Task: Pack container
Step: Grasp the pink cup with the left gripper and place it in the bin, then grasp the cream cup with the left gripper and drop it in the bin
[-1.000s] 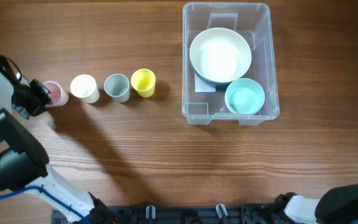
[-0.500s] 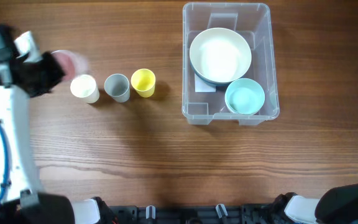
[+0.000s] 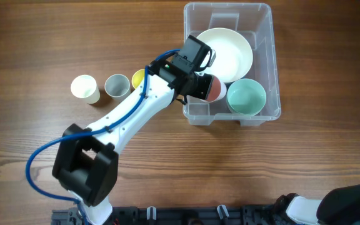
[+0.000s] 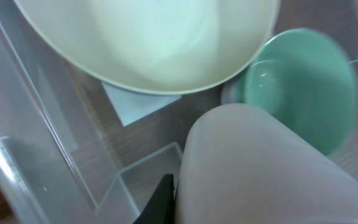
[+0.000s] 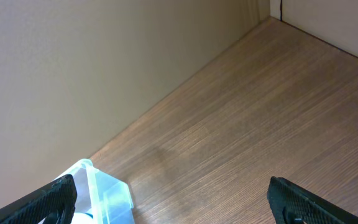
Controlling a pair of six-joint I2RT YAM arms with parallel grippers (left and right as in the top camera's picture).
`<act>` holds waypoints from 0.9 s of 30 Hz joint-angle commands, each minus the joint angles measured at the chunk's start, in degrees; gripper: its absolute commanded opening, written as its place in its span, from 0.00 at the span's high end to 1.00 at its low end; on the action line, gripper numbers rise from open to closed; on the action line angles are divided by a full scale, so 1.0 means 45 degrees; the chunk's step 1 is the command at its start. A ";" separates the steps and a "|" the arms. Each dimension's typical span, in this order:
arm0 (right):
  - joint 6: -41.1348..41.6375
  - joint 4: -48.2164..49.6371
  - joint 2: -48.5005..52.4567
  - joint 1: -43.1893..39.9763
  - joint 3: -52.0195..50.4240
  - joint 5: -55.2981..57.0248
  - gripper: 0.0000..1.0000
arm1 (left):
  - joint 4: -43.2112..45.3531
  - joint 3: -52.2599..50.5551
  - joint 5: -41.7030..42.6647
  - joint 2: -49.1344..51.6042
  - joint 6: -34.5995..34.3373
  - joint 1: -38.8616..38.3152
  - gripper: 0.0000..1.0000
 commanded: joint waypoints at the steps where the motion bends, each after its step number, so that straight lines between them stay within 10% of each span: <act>1: 0.0015 0.0068 0.0107 0.0005 0.0083 0.0092 0.00 | -0.0248 0.0063 -0.0175 0.0432 -0.0078 0.0034 0.96; 6: 0.0015 0.0063 0.0107 0.0005 0.0083 0.0092 0.00 | -0.0792 0.0058 -0.0175 0.0840 -0.0073 0.0034 0.96; 12: 0.0019 0.0063 0.0107 0.0005 0.0083 0.0092 0.00 | -0.0408 0.0102 -0.0165 0.0923 -0.0083 0.0044 0.58; 19: 0.0019 0.0063 0.0107 0.0005 0.0083 0.0092 0.00 | -0.1141 0.1166 -0.0491 -0.1069 -0.0209 0.0384 0.50; 27: 0.0015 0.0068 0.0107 0.0005 0.0083 0.0092 0.00 | -0.4784 0.0981 -0.2220 -0.2268 -0.1880 0.4813 0.41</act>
